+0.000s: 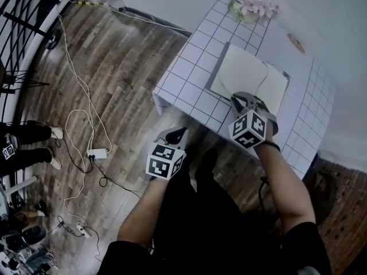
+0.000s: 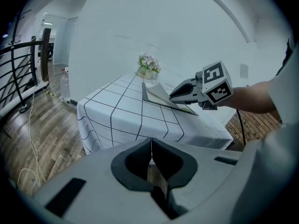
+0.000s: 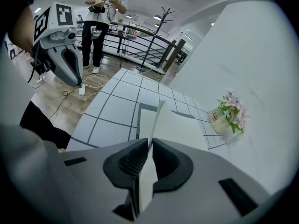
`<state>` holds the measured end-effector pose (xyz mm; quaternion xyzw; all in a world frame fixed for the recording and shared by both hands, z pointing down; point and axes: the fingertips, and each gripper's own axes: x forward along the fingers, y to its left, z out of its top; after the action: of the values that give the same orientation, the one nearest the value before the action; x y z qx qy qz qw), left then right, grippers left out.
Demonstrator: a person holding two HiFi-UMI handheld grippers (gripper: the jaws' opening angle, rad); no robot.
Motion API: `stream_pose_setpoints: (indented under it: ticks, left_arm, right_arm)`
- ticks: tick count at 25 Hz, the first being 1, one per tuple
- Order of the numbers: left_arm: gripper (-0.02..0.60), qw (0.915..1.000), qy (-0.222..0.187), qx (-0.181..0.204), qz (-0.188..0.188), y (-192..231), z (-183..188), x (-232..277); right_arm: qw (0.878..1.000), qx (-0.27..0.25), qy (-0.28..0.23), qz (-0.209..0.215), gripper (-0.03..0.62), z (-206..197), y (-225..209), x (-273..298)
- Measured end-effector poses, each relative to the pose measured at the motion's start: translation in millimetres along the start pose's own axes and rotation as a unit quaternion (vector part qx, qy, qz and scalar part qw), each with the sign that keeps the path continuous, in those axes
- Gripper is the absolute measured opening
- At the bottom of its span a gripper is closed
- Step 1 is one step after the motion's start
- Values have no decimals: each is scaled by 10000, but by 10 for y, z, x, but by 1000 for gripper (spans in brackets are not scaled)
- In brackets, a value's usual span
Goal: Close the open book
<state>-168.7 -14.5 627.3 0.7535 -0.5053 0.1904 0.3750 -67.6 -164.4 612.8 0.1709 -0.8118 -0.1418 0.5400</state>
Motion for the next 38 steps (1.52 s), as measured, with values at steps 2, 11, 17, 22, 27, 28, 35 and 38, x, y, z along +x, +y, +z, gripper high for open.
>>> stream_pose_setpoints:
  ticks: [2, 11, 17, 22, 27, 28, 35, 38]
  left_arm:
    - [9, 10000, 1, 15, -23, -21, 27, 21]
    - [9, 9997, 105, 170, -103, -140, 151, 104]
    - [9, 9985, 220, 446, -230, -356, 265, 231]
    - [9, 9966, 303, 688, -343, -597, 376, 347]
    - [9, 9939, 413, 947, -399, -877, 454, 438]
    - [9, 9933, 436, 988, -410, -935, 469, 455]
    - [9, 9903, 536, 1205, -444, -1302, 567, 585]
    - [9, 9895, 540, 1272, -414, -1407, 627, 658]
  right_arm:
    - [9996, 259, -67, 92, 26, -6, -18, -7]
    - [9893, 1390, -439, -43, 15, -165, -256, -200]
    - [9735, 2145, -719, -321, 14, -462, -455, -399]
    - [9431, 3096, -1089, -537, 15, -726, -652, -628]
    - [9148, 3738, -1317, -777, 15, -1135, -775, -814]
    - [9065, 3911, -1374, -806, 15, -1218, -805, -841]
    - [8355, 5124, -1728, -975, 15, -1802, -1027, -997]
    - [8298, 5209, -1694, -1064, 15, -2015, -1084, -1043]
